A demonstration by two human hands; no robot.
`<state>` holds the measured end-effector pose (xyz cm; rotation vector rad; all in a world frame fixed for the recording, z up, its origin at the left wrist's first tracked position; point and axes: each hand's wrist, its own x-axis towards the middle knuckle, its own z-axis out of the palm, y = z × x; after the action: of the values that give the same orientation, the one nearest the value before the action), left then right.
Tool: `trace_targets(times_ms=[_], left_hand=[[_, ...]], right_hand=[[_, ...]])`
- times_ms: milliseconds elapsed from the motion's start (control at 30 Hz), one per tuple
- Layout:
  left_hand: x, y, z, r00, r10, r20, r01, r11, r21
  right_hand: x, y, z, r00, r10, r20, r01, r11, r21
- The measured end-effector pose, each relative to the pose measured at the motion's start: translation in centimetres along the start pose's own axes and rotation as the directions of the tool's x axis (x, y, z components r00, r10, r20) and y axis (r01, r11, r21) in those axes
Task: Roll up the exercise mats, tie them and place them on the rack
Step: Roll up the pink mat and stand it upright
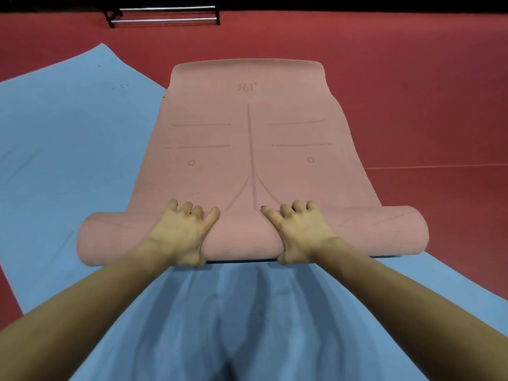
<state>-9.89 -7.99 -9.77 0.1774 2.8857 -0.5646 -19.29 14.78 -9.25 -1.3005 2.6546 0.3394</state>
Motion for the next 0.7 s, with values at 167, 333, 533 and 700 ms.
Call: trace_targets(times_ms=[167,333,533,700], left_hand=[[-3.3,1.6,0.3,0.994,0.063,-0.090,-0.072,0.992,-0.099],[-8.6,5.5,0.9,0.997,0.078,-0.005,-0.077,0.972,-0.222],[-12.3,7.3,0.6,0.986,0.113,0.123,-0.084,0.972,-0.218],[-15.2,9.1,0.4,0.956,0.223,0.192,-0.165,0.947,-0.276]], right_hand=[[-3.7,-1.0,1.2,1.000,-0.016,0.020,0.016,0.999,0.039],[-8.5,-3.5,3.7,0.997,-0.043,-0.071,0.050,0.994,0.099],[-12.6,-5.2,3.8,0.996,-0.061,0.066,0.051,0.988,0.143],[-15.4,-6.1,3.3,0.955,-0.161,0.249,0.124,0.979,0.160]])
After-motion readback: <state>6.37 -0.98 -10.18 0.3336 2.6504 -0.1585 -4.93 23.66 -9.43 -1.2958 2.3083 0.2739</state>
